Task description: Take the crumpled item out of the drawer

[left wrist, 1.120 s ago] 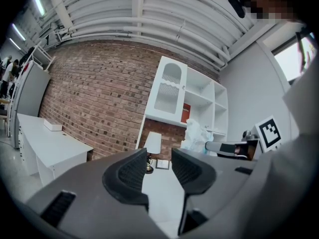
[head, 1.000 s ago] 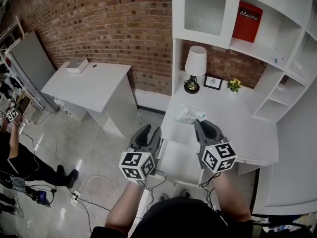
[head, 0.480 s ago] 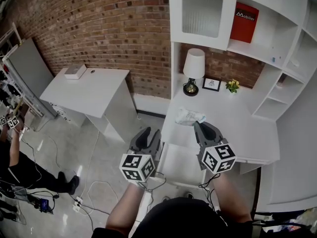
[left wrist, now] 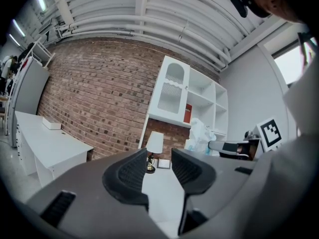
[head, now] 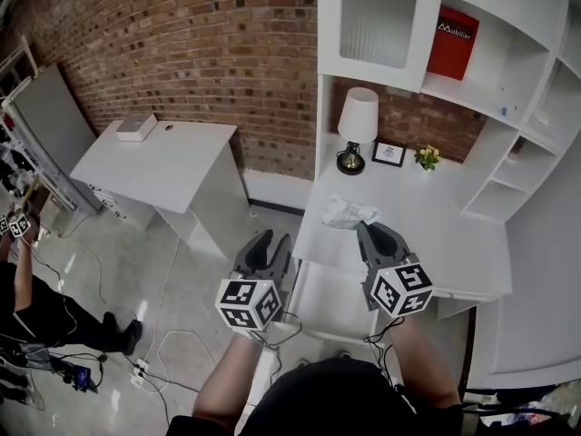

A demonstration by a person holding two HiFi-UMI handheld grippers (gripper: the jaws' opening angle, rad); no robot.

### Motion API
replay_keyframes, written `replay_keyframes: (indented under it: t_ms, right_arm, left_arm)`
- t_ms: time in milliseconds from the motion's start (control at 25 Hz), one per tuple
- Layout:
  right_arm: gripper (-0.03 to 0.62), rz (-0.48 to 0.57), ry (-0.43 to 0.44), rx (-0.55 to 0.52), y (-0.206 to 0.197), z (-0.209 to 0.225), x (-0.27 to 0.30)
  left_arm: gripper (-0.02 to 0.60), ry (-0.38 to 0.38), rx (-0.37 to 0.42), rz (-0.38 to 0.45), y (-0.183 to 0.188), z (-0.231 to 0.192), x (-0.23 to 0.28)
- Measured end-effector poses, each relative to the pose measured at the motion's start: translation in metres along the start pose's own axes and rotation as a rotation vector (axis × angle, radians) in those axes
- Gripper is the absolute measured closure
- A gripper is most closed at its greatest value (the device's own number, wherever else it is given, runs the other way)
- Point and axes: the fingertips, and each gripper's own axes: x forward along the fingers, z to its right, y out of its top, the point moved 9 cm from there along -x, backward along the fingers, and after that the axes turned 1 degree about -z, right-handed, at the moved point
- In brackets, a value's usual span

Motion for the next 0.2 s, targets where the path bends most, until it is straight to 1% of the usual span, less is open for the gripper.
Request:
replay_keyframes:
  t_ms: [200]
  right_arm:
    - [0.588,-0.003,-0.003,0.001,-0.0041,-0.0039,-0.0016]
  left_arm:
    - [0.431,0.01,-0.007,0.006,-0.0017,-0.0052,-0.0063]
